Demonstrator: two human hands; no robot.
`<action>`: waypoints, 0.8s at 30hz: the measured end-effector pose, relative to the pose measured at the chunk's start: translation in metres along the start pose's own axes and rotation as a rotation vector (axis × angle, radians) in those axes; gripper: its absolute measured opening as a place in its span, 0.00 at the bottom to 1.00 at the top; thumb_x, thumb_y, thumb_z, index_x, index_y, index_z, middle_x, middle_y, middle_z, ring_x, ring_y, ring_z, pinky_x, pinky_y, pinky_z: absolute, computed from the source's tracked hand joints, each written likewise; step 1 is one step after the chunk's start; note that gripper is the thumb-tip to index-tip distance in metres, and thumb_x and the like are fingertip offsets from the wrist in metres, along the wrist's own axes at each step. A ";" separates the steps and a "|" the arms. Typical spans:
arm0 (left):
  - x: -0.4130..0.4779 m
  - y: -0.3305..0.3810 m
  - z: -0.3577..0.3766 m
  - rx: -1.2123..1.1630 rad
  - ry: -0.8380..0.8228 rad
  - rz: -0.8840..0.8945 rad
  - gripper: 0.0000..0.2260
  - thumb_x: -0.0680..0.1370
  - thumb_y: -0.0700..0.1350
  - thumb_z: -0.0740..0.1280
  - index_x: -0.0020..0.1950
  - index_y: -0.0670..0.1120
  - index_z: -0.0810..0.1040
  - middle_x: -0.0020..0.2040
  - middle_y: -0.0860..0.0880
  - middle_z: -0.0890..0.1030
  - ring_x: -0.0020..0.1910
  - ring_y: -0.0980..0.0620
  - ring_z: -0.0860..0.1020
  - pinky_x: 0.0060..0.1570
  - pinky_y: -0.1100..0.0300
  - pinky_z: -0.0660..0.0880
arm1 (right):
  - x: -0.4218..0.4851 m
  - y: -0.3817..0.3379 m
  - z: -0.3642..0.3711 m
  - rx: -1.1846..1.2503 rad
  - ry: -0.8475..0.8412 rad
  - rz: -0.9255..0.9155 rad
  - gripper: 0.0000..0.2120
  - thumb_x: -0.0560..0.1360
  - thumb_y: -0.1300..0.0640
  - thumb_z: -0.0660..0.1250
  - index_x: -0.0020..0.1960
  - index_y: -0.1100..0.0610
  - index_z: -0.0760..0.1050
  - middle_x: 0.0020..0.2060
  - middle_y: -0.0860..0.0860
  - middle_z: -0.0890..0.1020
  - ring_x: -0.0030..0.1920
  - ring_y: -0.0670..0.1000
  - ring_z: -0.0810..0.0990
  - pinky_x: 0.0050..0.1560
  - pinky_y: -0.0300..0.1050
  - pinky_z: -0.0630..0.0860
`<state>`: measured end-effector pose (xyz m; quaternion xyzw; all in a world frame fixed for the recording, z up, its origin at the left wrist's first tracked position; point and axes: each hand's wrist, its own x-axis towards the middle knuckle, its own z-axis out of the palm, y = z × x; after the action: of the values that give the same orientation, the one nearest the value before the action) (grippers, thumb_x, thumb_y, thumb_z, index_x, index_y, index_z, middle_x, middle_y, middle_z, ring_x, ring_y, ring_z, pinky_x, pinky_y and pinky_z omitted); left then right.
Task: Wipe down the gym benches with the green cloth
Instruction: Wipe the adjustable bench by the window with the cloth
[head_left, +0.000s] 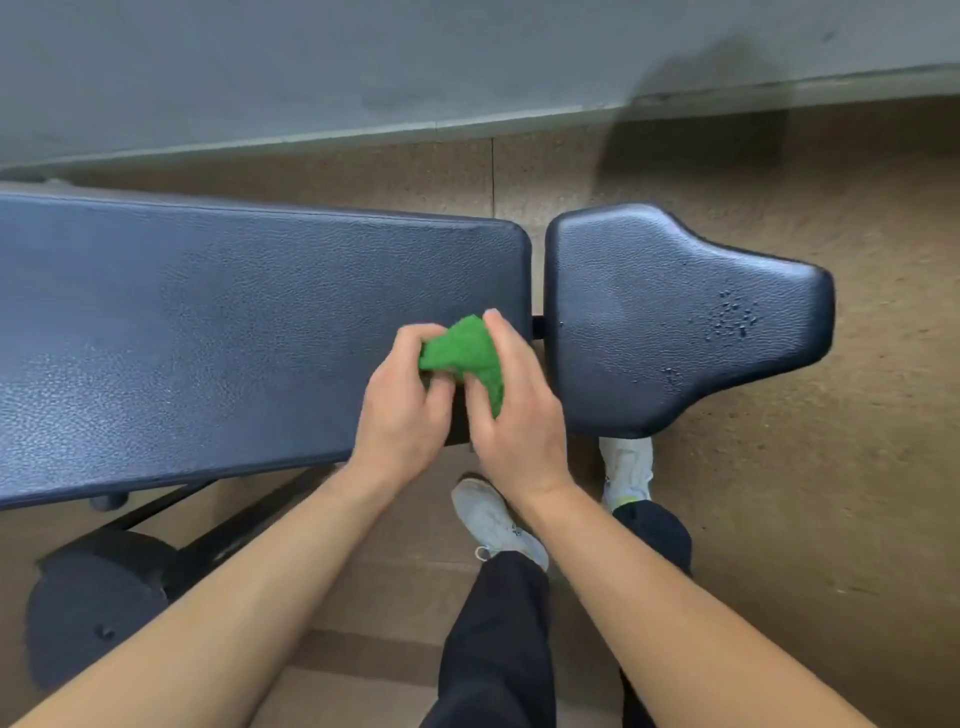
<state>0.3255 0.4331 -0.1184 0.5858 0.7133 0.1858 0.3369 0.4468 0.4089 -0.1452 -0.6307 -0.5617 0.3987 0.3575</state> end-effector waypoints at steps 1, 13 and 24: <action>0.008 0.018 0.016 -0.162 0.022 -0.112 0.15 0.75 0.35 0.66 0.58 0.48 0.74 0.50 0.57 0.80 0.47 0.61 0.77 0.50 0.72 0.69 | 0.012 -0.001 -0.023 0.008 0.056 0.024 0.25 0.74 0.63 0.68 0.70 0.58 0.70 0.67 0.54 0.74 0.68 0.47 0.71 0.66 0.32 0.66; 0.037 0.047 0.186 -0.008 -0.261 -0.178 0.28 0.79 0.37 0.58 0.80 0.45 0.58 0.81 0.47 0.57 0.79 0.50 0.57 0.75 0.54 0.58 | 0.094 0.168 -0.125 -1.186 -0.640 -0.529 0.32 0.80 0.40 0.54 0.80 0.50 0.54 0.80 0.56 0.50 0.80 0.59 0.49 0.78 0.60 0.49; 0.005 0.037 0.201 -0.013 -0.270 -0.189 0.32 0.81 0.38 0.57 0.82 0.50 0.46 0.82 0.52 0.49 0.80 0.53 0.47 0.75 0.52 0.59 | 0.085 0.161 -0.127 -1.128 -0.713 -0.546 0.30 0.81 0.45 0.53 0.80 0.56 0.54 0.80 0.57 0.49 0.80 0.59 0.48 0.79 0.57 0.49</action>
<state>0.4918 0.4205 -0.2366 0.5336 0.7122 0.0778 0.4494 0.6340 0.4749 -0.2444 -0.3880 -0.9021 0.1257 -0.1409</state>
